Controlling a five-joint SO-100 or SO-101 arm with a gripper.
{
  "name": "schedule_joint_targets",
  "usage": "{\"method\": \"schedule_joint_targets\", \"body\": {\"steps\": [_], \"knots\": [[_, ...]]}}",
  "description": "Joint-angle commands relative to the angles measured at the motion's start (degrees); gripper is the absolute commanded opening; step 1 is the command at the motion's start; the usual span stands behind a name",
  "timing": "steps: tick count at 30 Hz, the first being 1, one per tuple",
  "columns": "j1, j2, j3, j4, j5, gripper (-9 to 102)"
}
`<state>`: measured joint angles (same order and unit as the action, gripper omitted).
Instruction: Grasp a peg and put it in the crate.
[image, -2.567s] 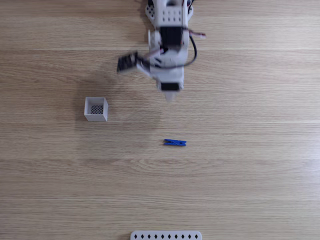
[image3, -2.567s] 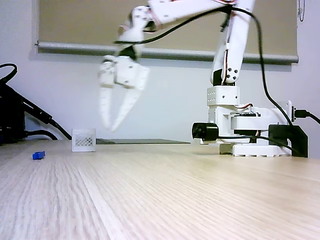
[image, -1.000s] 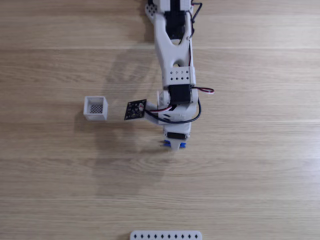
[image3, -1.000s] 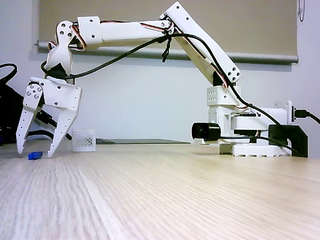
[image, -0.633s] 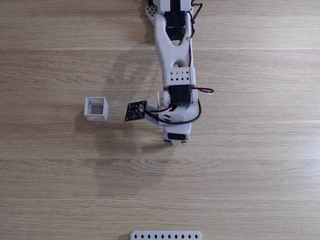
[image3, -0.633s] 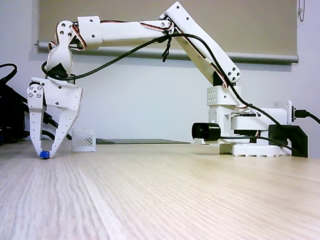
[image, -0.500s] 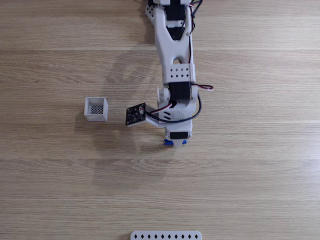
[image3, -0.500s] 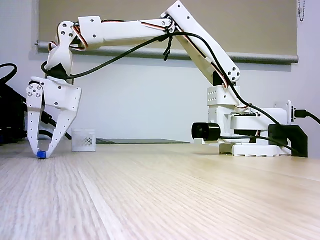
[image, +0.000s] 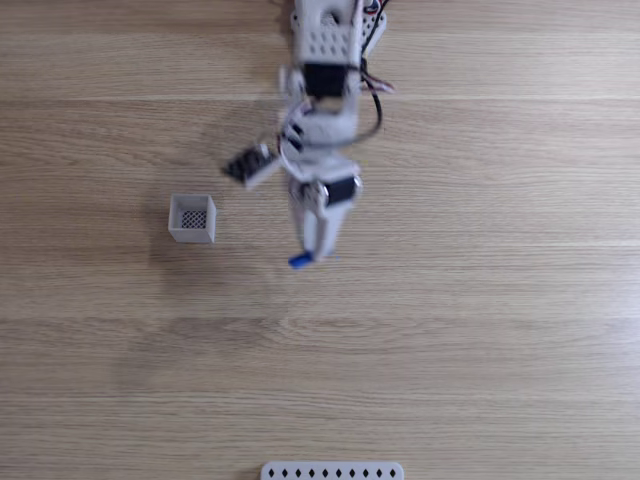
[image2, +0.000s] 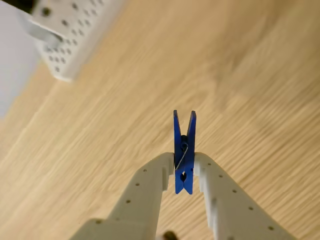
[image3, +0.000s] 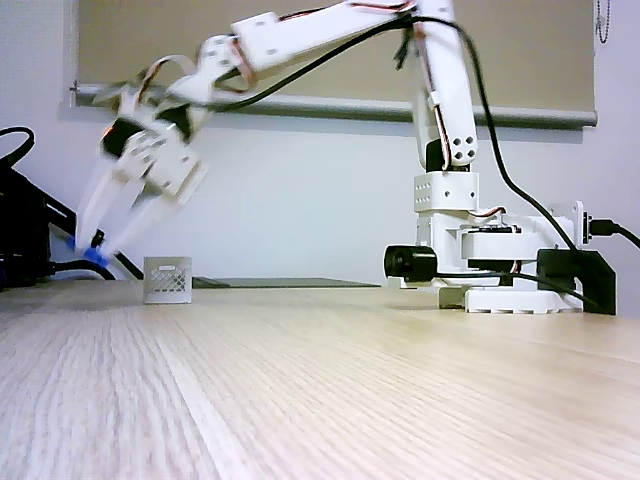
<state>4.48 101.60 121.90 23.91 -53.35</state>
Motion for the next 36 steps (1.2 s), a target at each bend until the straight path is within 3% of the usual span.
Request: {"method": "schedule_joint_targets", "body": {"steps": [1, 8, 17, 22, 36], "knots": [[5.01, 14.77, 10.46, -11.07, -15.56, -1], [18.19, 15.29, 20.65, -28.48, -34.37, 0], [26.54, 1.14, 21.71, -47.2, -37.18, 0], [26.63, -3.34, 22.5, -51.68, -37.35, 0], [26.19, -6.68, 25.66, -51.86, -37.35, 1]]}}
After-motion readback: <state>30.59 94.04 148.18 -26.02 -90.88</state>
